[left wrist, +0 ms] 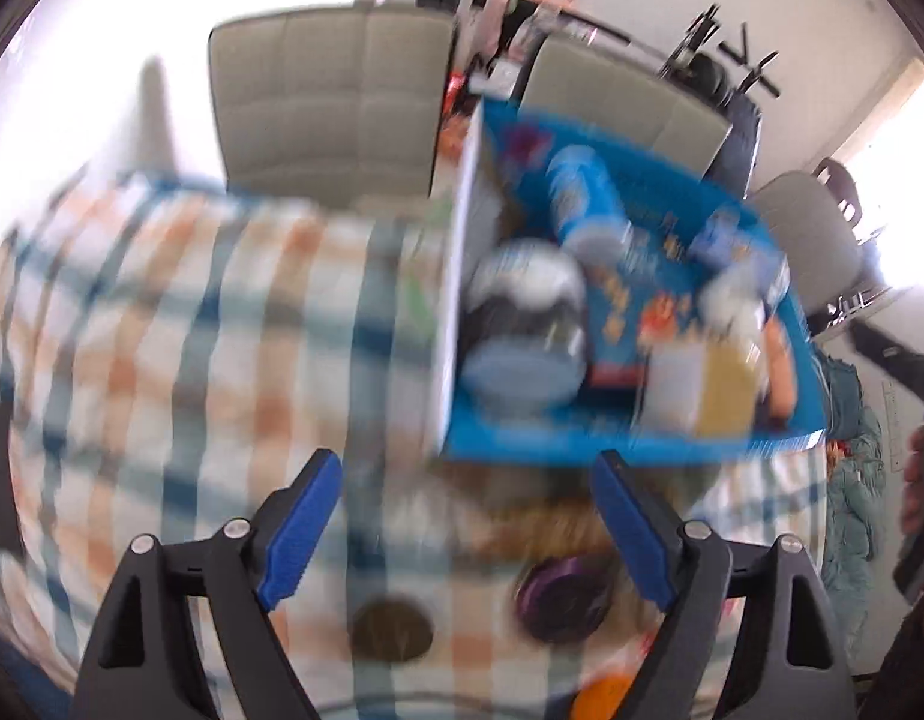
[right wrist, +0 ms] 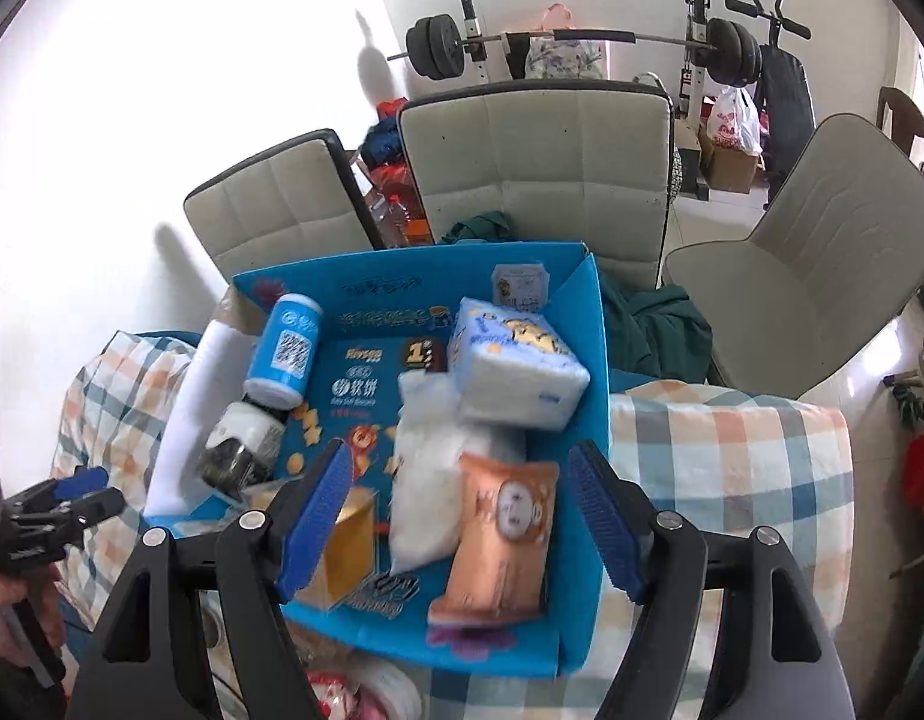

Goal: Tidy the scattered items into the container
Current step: 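Drop the blue can with left tool while right tool drops tissue pack in box, then grasp the dark round tin with left tool while right tool grasps egg snack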

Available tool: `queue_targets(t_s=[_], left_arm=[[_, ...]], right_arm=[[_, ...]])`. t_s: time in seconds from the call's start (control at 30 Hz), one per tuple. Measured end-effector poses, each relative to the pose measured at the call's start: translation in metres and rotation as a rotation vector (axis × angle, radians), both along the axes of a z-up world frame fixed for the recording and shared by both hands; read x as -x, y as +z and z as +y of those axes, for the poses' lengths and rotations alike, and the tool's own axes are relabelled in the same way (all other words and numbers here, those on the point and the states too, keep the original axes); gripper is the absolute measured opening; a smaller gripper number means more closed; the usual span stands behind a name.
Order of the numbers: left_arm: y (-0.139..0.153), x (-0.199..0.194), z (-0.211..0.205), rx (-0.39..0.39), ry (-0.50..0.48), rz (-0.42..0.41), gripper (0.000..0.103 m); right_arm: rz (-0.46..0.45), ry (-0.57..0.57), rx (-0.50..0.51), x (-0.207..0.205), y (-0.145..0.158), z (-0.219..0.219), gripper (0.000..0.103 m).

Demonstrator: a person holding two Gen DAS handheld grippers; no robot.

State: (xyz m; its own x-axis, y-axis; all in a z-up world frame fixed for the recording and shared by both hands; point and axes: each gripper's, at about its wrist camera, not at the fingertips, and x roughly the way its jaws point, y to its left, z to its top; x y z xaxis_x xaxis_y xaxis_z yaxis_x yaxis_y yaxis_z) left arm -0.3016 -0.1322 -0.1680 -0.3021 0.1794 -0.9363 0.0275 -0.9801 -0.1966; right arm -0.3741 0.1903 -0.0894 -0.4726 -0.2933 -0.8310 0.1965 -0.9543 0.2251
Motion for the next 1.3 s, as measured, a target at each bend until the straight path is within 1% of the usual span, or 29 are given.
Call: queue_targets(t_s=[0.07,0.13,0.2,0.27,0.37,0.43,0.53,0.57,0.63,0.67,0.7,0.77,0.8,0.83,0.9,0.93,0.97,1.03,1.07,1.13,1.2,1.3], left_arm=[[-0.025,-0.024,-0.008,-0.002,0.025,-0.063,0.086],[-0.045,-0.045,-0.014,0.004,0.059,-0.096,0.086],[-0.060,-0.058,-0.017,0.002,0.084,-0.124,0.086],[-0.070,-0.065,-0.016,0.012,0.093,-0.135,0.086],[-0.082,-0.065,-0.009,0.061,0.080,-0.142,0.086],[-0.091,-0.065,-0.005,0.090,0.070,-0.148,0.086],[-0.103,-0.067,0.002,0.121,0.072,-0.153,0.086],[-0.105,-0.068,0.004,0.140,0.073,-0.141,0.086],[-0.105,-0.070,0.009,0.169,0.074,-0.122,0.086],[-0.105,-0.071,0.011,0.185,0.072,-0.114,0.083],[-0.104,-0.073,0.013,0.201,0.072,-0.103,0.079],[-0.101,-0.076,0.012,0.216,0.081,-0.088,0.066],[-0.099,-0.078,0.011,0.217,0.085,-0.083,0.062],[-0.096,-0.079,0.009,0.213,0.088,-0.079,0.054],[-0.091,-0.084,0.006,0.184,0.096,-0.076,0.054],[-0.089,-0.086,0.005,0.172,0.101,-0.072,0.054],[-0.086,-0.089,0.004,0.166,0.103,-0.066,0.054],[-0.078,-0.095,0.005,0.157,0.109,-0.050,0.054],[-0.072,-0.097,0.006,0.150,0.114,-0.039,0.054],[-0.061,-0.103,0.008,0.137,0.125,-0.020,0.053],[-0.049,-0.110,0.010,0.121,0.134,0.000,0.053],[-0.035,-0.117,0.015,0.112,0.130,0.022,0.053]], right_arm=[[0.017,0.021,-0.002,-0.037,0.003,-0.004,0.080],[0.015,0.047,0.003,-0.072,-0.003,-0.011,0.082],[-0.017,0.066,0.006,-0.102,-0.017,-0.020,0.082],[-0.072,0.061,0.033,-0.125,-0.036,-0.029,0.082],[-0.135,0.030,0.099,-0.147,-0.060,-0.040,0.082],[-0.161,0.022,0.126,-0.154,-0.071,-0.050,0.082],[-0.136,0.048,0.126,-0.159,-0.075,-0.072,0.082],[-0.123,0.069,0.106,-0.160,-0.076,-0.080,0.082],[-0.120,0.090,-0.010,-0.157,-0.084,-0.096,0.082],[-0.131,0.089,-0.040,-0.155,-0.090,-0.100,0.082],[-0.150,0.087,-0.045,-0.151,-0.097,-0.101,0.082],[-0.184,0.093,-0.045,-0.147,-0.112,-0.102,0.082],[-0.172,0.108,-0.049,-0.147,-0.116,-0.105,0.082],[-0.154,0.125,-0.082,-0.148,-0.118,-0.110,0.082],[-0.131,0.125,-0.153,-0.150,-0.119,-0.117,0.070],[-0.131,0.119,-0.162,-0.150,-0.118,-0.117,0.068],[-0.131,0.103,-0.155,-0.150,-0.117,-0.113,0.060],[-0.143,0.078,-0.099,-0.148,-0.115,-0.101,0.056],[-0.144,0.072,-0.073,-0.148,-0.114,-0.097,0.048],[-0.122,0.068,-0.057,-0.150,-0.108,-0.092,0.046],[-0.102,0.074,-0.042,-0.153,-0.102,-0.090,0.041],[-0.093,0.083,-0.032,-0.156,-0.099,-0.087,0.040]])
